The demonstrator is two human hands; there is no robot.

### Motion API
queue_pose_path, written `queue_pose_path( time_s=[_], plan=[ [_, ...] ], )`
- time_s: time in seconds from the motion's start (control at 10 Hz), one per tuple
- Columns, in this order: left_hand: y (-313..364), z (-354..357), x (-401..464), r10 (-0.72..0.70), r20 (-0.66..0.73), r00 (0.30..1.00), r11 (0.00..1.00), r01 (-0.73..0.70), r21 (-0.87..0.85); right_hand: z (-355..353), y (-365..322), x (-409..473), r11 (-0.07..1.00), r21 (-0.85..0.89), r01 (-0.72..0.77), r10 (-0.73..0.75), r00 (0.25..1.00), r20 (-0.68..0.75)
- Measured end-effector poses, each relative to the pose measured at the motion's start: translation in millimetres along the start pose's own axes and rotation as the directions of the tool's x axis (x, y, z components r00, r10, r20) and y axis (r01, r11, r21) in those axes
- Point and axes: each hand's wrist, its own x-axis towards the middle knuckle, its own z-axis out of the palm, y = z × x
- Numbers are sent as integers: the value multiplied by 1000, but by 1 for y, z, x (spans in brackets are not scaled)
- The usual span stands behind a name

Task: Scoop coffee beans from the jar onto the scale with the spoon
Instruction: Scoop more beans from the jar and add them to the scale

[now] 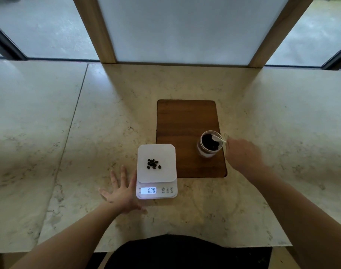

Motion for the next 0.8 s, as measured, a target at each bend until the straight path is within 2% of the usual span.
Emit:
queue_pose_path(
  time_s=[0.2, 0.4, 0.5, 0.6, 0.8],
  plan=[
    [-1, -2, 3, -9, -23, 1000, 1000, 9, 9, 4, -8, 15, 995, 73, -68, 58, 990, 131],
    [-3, -1, -3, -26, -2, 1000, 999, 26, 42, 17, -4, 21, 961, 251, -116, 58, 972, 227],
    [0, -3, -2, -8, -1, 1000, 1000, 8, 8, 20, 1, 25, 873, 404, -271, 147, 938, 313],
    [-2, -3, -5, 0, -4, 1000, 999, 0, 33, 21, 4, 29, 792, 501, -349, 162, 911, 378],
    [1, -3, -5, 7, -17, 1000, 1000, -7, 15, 23, 3, 30, 798, 507, -325, 127, 914, 385]
  ],
)
